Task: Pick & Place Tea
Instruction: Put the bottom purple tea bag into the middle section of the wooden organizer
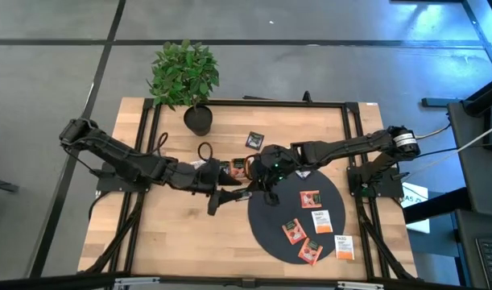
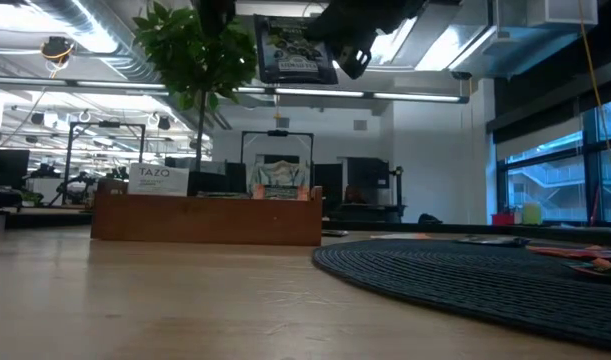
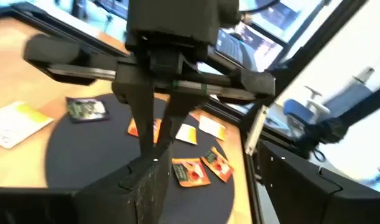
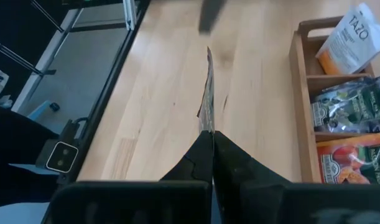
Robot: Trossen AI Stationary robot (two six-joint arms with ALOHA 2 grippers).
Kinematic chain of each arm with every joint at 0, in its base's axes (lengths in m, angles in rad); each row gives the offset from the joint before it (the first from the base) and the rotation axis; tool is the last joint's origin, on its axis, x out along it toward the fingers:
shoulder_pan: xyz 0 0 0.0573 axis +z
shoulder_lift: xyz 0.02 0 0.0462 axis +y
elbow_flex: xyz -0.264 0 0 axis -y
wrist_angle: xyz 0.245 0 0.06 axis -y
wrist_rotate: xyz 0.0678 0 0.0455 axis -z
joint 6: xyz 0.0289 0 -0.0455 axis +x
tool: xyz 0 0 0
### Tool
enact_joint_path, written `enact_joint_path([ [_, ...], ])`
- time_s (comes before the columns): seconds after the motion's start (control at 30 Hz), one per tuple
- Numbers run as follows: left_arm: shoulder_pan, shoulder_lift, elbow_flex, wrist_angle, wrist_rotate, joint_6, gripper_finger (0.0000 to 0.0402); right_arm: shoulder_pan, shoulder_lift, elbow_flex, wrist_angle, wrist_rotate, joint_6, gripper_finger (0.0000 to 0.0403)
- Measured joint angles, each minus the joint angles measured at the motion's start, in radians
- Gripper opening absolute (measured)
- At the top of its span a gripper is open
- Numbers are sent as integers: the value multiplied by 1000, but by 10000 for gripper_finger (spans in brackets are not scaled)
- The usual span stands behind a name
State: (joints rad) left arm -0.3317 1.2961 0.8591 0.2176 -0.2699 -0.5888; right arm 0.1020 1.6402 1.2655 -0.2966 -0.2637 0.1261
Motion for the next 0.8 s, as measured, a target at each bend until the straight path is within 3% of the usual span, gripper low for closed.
enact_joint_path([
  [0.13,43,0,0,-14,118,-21,222,-2,0,0,12,0,0,4],
  [0.27,68,0,6,-55,160,-44,212,-9,0,0,14,0,1,4],
  [0.47,73,0,99,-230,141,80,197,-14,0,0,16,1,1,4],
  [0.8,75,0,289,-667,55,89,187,-15,0,1,71,1,3,4],
])
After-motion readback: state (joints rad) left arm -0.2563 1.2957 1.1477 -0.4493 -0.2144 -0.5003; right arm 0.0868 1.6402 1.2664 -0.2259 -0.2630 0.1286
